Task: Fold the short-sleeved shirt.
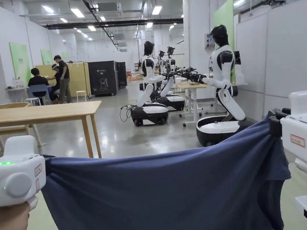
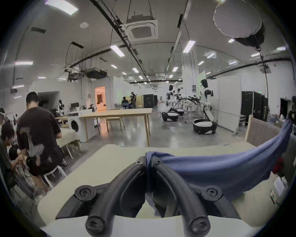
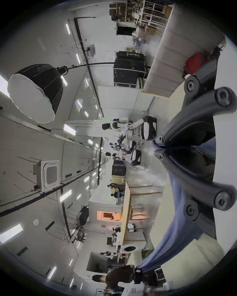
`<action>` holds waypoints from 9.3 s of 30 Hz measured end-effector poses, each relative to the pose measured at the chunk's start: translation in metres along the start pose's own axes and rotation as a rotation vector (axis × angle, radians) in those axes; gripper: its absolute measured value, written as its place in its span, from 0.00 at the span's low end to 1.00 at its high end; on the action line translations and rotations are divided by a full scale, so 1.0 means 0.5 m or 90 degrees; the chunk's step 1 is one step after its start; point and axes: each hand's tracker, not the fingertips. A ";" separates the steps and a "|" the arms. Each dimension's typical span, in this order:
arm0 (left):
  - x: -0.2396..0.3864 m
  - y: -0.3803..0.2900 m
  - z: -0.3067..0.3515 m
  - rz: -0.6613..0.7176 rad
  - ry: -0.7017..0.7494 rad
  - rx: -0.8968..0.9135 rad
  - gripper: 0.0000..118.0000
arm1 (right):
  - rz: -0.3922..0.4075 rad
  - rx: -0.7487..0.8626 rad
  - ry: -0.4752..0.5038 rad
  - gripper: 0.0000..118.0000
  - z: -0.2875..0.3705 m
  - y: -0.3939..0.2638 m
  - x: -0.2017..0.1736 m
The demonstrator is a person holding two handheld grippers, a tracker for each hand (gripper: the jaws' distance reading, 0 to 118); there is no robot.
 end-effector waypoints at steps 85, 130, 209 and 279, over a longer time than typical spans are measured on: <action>-0.059 -0.659 0.323 -0.026 -0.133 -0.380 0.08 | 0.067 -0.485 0.031 0.97 0.498 -0.635 0.027; 0.078 -0.514 0.273 -0.043 -0.098 -0.187 0.90 | -0.049 -0.265 0.183 0.93 0.315 -0.494 -0.225; -0.115 -0.554 0.416 -0.018 -0.014 -0.268 0.91 | -0.073 -0.362 0.107 0.85 0.474 -0.528 0.030; 0.063 -0.482 -0.075 -0.145 -0.086 -0.351 0.06 | 0.025 -0.533 0.146 0.02 -0.162 -0.664 -0.005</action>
